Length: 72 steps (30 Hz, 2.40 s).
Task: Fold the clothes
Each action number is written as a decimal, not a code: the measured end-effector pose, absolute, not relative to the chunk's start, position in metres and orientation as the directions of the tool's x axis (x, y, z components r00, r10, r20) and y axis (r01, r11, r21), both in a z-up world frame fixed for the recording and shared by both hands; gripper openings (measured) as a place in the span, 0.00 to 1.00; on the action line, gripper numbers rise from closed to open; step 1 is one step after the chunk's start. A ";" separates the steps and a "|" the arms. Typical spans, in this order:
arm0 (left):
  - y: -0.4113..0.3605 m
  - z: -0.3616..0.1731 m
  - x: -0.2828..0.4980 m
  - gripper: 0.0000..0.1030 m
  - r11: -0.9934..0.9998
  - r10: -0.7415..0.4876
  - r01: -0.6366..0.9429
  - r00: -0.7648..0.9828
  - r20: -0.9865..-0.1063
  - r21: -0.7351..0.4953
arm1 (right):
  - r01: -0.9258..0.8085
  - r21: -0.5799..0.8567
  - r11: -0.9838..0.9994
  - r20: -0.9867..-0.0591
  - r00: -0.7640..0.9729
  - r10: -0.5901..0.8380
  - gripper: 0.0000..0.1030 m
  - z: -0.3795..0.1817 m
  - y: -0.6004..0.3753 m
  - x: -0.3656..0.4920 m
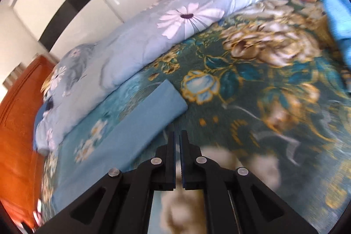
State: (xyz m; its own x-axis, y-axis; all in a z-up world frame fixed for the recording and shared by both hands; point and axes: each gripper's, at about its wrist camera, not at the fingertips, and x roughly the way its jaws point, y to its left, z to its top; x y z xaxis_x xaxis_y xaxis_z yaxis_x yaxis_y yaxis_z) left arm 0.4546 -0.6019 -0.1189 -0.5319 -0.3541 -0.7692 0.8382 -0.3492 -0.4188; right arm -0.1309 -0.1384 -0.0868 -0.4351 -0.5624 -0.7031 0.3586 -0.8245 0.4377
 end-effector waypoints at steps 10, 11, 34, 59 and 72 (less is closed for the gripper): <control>-0.544 -0.135 0.475 0.45 -0.330 -0.209 0.782 -0.606 -0.768 -0.528 | 0.204 0.424 -0.882 -0.792 -0.389 -0.470 0.40 -0.113 0.013 0.002; -0.542 -0.137 0.473 0.45 -0.323 -0.199 0.784 -0.604 -0.772 -0.530 | 0.176 0.448 -0.876 -0.793 -0.373 -0.481 0.40 -0.122 0.021 0.009; -0.520 -0.119 0.475 0.04 -0.206 -0.262 0.732 -0.681 -0.684 -0.649 | 0.202 0.671 -0.714 -0.602 -0.414 -0.683 0.02 -0.103 0.011 0.018; -0.517 -0.157 0.473 0.33 -0.217 -0.185 0.759 -0.650 -0.738 -0.614 | 0.151 0.696 -0.702 -0.647 -0.292 -0.704 0.30 -0.168 0.004 0.046; -0.528 -0.085 0.463 0.04 -0.305 -0.169 0.650 -0.757 -0.632 -0.697 | 0.305 0.730 -0.611 -0.500 -0.371 -0.783 0.02 -0.080 -0.021 0.012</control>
State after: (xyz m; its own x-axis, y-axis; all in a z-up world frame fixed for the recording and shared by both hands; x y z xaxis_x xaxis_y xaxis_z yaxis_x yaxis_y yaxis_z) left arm 0.4625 -0.5282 -0.0854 -0.7566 -0.1690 -0.6316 0.6495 -0.3046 -0.6966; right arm 0.0124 -0.0212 -0.0803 -0.3709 -0.7827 -0.4998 0.3052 -0.6111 0.7304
